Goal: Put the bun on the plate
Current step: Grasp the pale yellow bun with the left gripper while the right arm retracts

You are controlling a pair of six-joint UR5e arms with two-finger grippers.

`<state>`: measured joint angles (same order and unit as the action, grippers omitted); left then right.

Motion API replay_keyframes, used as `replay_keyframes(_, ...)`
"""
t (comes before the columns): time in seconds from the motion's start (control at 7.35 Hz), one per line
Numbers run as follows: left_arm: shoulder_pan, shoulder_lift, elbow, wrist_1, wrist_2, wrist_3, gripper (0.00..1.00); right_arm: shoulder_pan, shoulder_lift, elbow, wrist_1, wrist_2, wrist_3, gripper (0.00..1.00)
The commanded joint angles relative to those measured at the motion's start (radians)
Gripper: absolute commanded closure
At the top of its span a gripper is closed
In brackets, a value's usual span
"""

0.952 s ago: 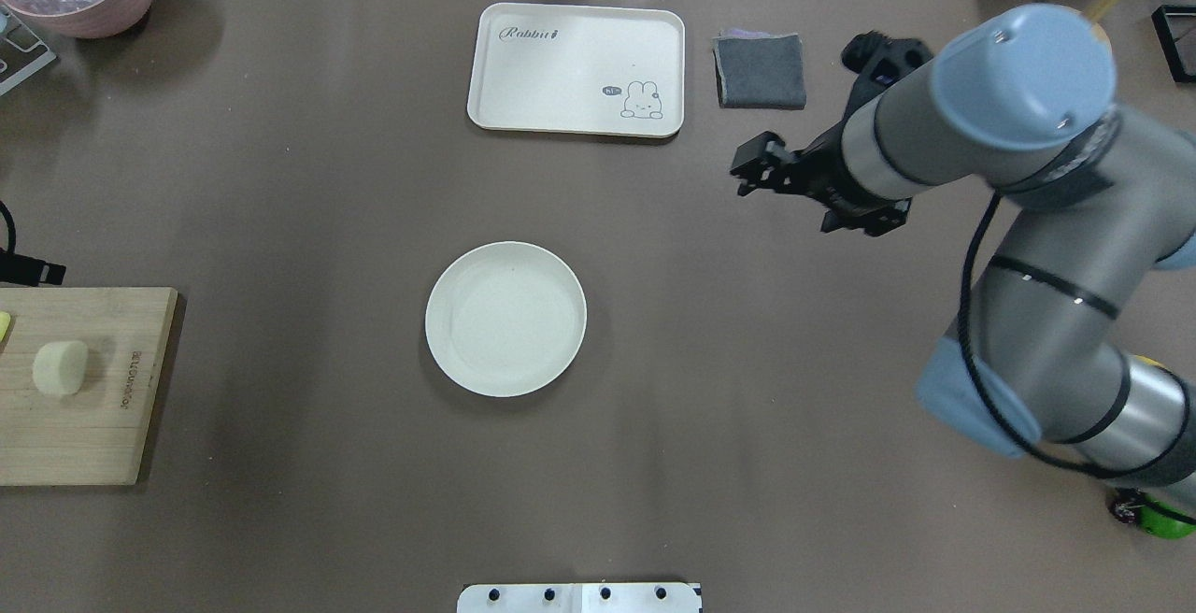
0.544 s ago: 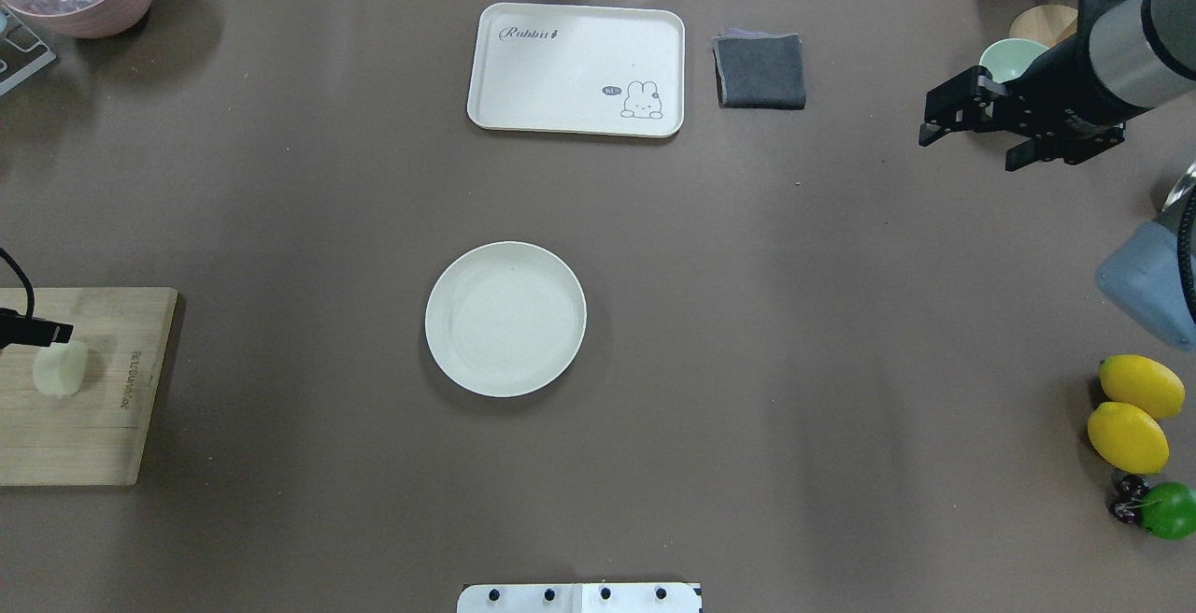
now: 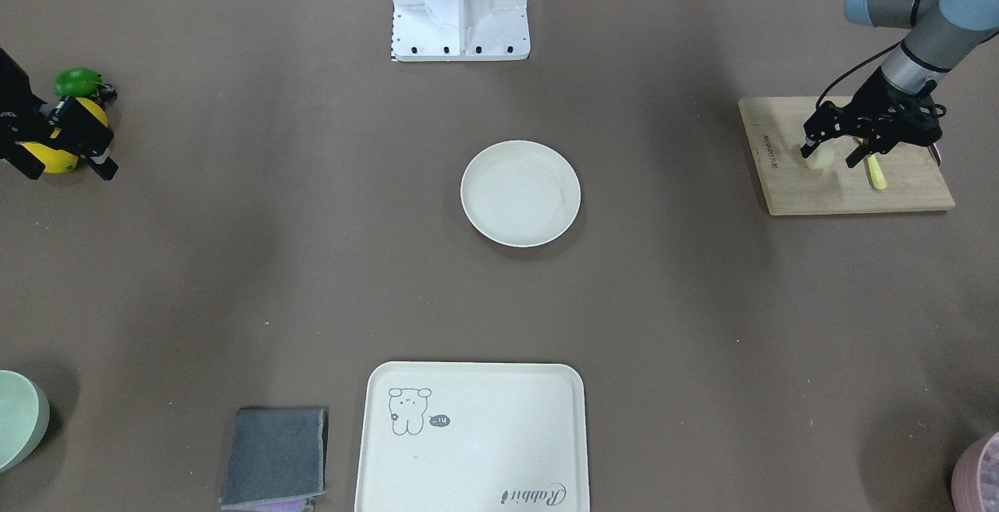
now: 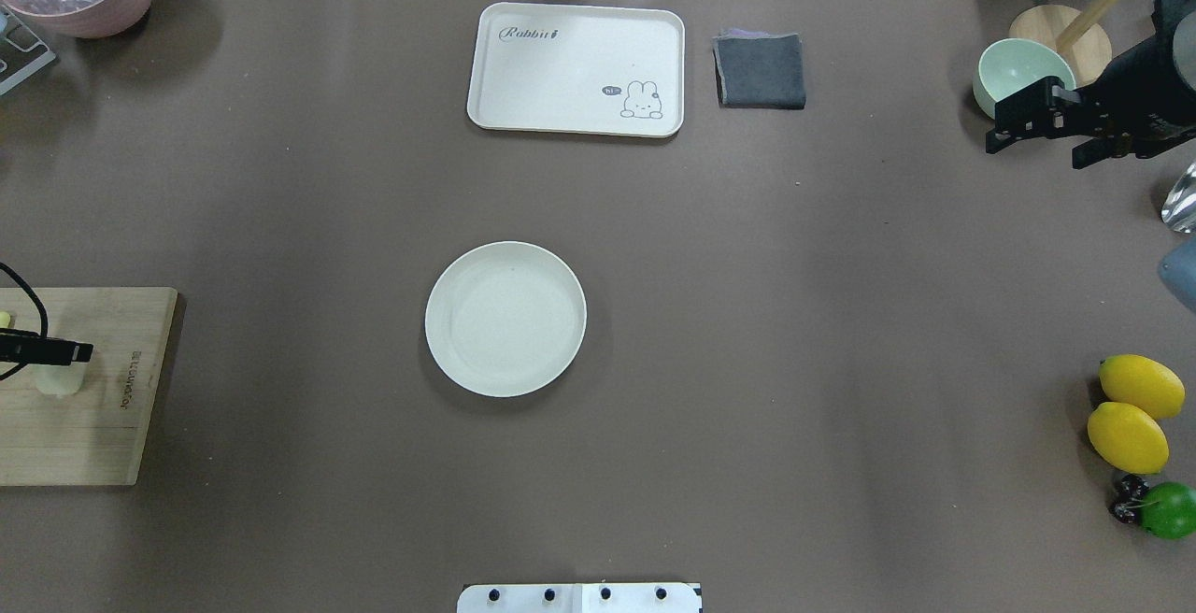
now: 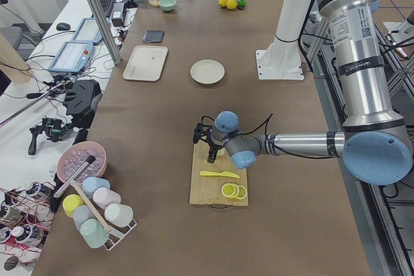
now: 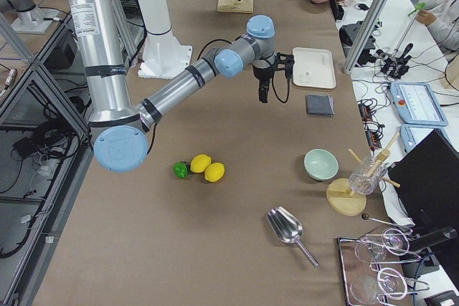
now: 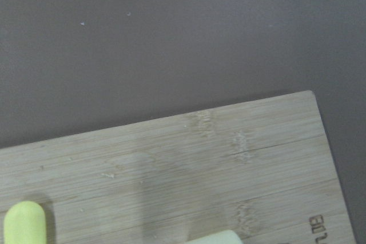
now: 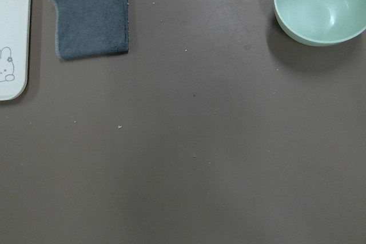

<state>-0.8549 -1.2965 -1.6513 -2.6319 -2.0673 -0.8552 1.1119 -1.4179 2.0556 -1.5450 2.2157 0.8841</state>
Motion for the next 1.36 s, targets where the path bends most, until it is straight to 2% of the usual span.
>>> replay_keyframes(0.0,0.025,0.0,0.005,-0.013,0.009,-0.015,0.11,0.005,-0.003,-0.002,0.0,0.004,-0.005,0.0)
replay_keyframes(0.14,0.031,0.005,0.005,-0.013,0.009,-0.008,0.17,0.003,-0.003,-0.006,0.0,0.002,-0.005,0.0)
replay_keyframes(0.27,0.034,0.008,0.004,-0.014,0.009,-0.002,0.55,0.005,-0.004,-0.006,0.0,0.002,-0.005,0.0)
replay_keyframes(0.41,0.045,0.008,0.002,-0.017,0.009,-0.002,0.83,0.005,-0.006,-0.006,0.0,0.002,-0.007,0.0)
replay_keyframes(0.54,0.045,0.008,-0.007,-0.017,0.009,-0.004,1.0,0.006,-0.016,-0.006,0.0,0.004,-0.01,0.0)
replay_keyframes(0.68,0.039,0.008,-0.046,-0.014,0.001,-0.011,1.0,0.015,-0.024,-0.008,0.0,0.004,-0.036,0.0)
replay_keyframes(0.95,0.028,-0.042,-0.152,0.077,-0.068,-0.042,1.0,0.067,-0.09,-0.006,0.0,0.024,-0.126,0.0)
replay_keyframes(1.22,0.045,-0.279,-0.144,0.139,-0.062,-0.297,1.0,0.106,-0.168,-0.005,0.003,0.039,-0.146,0.0)
